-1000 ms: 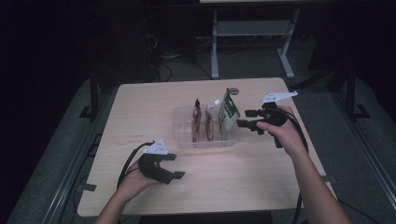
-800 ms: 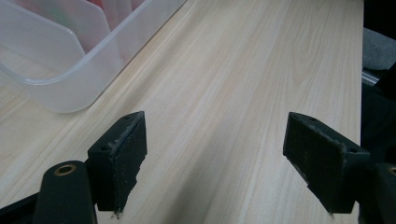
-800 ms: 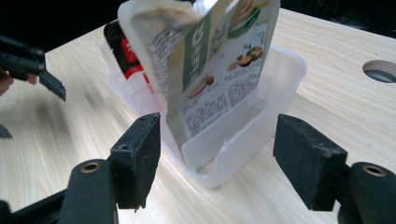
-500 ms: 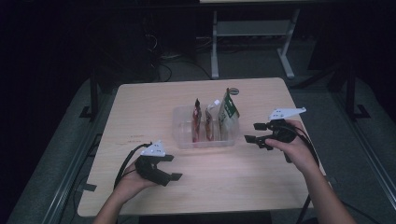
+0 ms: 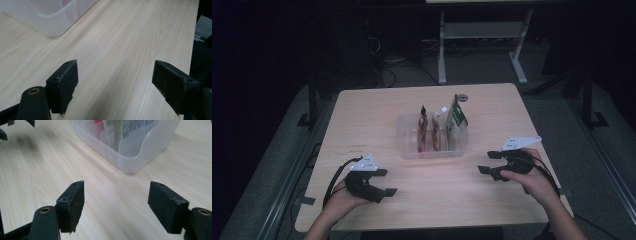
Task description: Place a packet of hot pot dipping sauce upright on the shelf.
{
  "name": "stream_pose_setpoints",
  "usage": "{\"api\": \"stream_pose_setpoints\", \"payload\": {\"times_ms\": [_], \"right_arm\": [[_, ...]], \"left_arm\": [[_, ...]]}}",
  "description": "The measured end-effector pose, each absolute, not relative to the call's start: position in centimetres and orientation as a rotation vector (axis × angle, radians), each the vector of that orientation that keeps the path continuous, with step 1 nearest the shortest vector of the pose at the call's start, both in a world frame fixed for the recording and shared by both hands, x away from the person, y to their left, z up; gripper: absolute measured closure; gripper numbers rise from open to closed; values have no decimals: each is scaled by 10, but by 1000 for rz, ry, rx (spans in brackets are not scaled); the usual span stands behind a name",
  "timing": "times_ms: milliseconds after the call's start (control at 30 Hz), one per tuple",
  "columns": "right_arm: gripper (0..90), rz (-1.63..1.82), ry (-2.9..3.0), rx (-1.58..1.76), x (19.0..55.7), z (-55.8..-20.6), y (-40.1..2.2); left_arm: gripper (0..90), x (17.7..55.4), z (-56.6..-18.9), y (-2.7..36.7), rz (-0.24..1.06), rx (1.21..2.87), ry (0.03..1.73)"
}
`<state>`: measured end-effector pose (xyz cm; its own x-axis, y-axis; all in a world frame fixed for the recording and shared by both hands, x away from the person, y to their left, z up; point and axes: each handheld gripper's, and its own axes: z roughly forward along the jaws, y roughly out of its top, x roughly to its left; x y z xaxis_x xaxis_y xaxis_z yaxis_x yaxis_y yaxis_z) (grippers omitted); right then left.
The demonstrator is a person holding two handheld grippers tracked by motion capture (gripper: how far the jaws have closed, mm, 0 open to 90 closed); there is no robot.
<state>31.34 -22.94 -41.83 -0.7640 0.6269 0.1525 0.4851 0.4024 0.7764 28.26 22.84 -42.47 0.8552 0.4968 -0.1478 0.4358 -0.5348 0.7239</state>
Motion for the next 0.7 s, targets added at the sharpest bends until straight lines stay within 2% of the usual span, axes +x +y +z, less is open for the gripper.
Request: {"api": "stream_pose_setpoints", "payload": {"times_ms": [433, 700], "right_arm": [[260, 1224, 2528, 1009, 298, -443, -241], [245, 1191, 2554, 1007, 298, -449, -240]], "left_arm": [[203, 275, -439, 248, 125, 2257, 725], [150, 277, -441, 248, 139, 2288, 713]]}}
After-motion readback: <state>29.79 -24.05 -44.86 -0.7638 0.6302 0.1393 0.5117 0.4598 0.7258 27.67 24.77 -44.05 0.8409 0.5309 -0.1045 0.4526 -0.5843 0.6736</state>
